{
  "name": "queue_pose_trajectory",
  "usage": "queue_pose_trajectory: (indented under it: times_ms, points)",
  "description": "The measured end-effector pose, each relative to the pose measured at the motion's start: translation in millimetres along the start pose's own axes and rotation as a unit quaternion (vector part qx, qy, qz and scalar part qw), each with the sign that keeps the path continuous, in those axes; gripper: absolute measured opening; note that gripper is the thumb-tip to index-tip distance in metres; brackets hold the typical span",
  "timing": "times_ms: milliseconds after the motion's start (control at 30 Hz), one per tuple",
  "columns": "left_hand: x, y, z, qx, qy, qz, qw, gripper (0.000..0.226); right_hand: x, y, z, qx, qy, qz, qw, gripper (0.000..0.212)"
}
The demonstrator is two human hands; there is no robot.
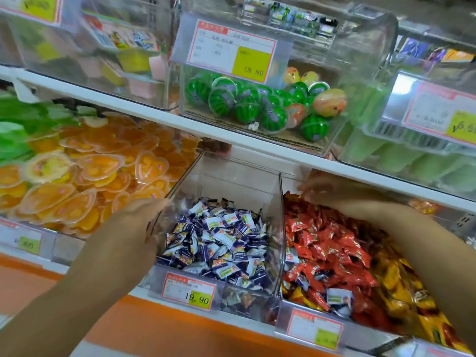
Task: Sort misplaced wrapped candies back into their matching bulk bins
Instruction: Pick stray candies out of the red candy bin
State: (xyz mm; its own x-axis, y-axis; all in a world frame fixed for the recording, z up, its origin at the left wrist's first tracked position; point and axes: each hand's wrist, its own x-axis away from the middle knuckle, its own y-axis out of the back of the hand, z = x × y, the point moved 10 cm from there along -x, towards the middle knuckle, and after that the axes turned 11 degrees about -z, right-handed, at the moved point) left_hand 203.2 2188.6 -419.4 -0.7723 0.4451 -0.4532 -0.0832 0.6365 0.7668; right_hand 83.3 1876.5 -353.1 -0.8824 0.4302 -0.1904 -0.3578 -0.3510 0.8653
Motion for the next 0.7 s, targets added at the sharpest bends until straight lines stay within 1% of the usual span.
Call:
queue_pose_trajectory:
  times_ms: [100, 167, 200, 267, 333, 400, 467, 533, 567, 633, 700]
  points:
    - [2, 11, -7, 0.004, -0.003, -0.013, 1.000, 0.057, -2, -7, 21, -0.022, 0.007, 0.011, 1.000, 0.016]
    - [4, 19, -12, 0.013, 0.001, -0.019, 1.000, 0.058, -4, -18, 50, -0.009, 0.051, 0.019, 0.998, 0.021]
    - [5, 23, -14, 0.015, 0.003, -0.019, 1.000, 0.059, -4, -31, 67, 0.015, 0.079, 0.046, 0.996, 0.021]
    - [6, 28, -17, 0.023, 0.005, -0.021, 0.999, 0.060, -8, -72, 95, 0.071, 0.122, 0.130, 0.981, 0.021]
    - [5, 29, -17, 0.035, 0.004, -0.025, 0.999, 0.060, -20, -110, 105, 0.119, 0.126, 0.200, 0.964, 0.030]
    - [5, 29, -15, 0.043, 0.003, -0.022, 0.999, 0.062, -37, -136, 111, 0.149, 0.115, 0.229, 0.955, 0.037]
    - [5, 29, -14, 0.056, 0.003, -0.020, 0.998, 0.062, -49, -159, 114, 0.160, 0.100, 0.252, 0.949, 0.047]
    - [4, 27, -12, 0.062, 0.001, -0.012, 0.998, 0.059, -45, -184, 115, 0.156, 0.074, 0.308, 0.936, 0.063]
    - [3, 25, -12, 0.063, 0.000, -0.005, 0.998, 0.056, -39, -196, 116, 0.162, 0.069, 0.340, 0.924, 0.068]
    - [3, 24, -11, 0.063, -0.002, 0.001, 0.998, 0.052, -28, -207, 118, 0.176, 0.087, 0.376, 0.906, 0.068]
    - [3, 27, -13, 0.060, -0.010, -0.003, 0.998, 0.058, -20, -198, 119, 0.172, 0.105, 0.394, 0.897, 0.062]
